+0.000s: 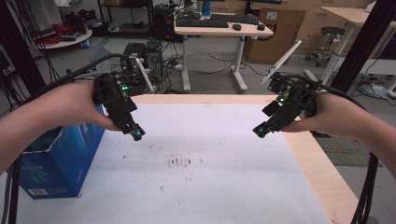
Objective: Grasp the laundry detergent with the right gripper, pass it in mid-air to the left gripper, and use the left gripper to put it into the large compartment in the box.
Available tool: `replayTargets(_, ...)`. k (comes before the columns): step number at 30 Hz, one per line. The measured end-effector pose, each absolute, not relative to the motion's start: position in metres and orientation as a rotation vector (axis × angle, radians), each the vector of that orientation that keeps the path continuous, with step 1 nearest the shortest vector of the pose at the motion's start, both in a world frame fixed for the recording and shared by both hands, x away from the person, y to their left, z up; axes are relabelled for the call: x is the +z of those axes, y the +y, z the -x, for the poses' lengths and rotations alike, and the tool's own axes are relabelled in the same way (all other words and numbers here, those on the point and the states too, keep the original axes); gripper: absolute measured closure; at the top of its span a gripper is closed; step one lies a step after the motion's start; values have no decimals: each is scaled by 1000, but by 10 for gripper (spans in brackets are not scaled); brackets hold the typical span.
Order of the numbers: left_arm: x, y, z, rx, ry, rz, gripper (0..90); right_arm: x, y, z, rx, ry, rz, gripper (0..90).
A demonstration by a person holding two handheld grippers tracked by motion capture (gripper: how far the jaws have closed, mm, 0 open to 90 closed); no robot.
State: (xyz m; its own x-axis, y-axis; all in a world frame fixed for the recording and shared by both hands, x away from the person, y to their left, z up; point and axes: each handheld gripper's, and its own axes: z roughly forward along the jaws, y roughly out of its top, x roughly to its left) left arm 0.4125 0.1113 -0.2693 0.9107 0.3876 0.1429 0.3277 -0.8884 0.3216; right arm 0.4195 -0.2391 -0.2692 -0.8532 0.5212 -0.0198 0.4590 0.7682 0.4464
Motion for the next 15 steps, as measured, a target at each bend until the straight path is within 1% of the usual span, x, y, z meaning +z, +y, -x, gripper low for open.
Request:
replayTargets(7,-270,111,-415,294,539,-2761,200,-270,-240,-423,654,2822,-779,169)
replayTargets(15,-272,112,-416,298,559,-2779,200,-271,-241,-423,652,2823,-789,169)
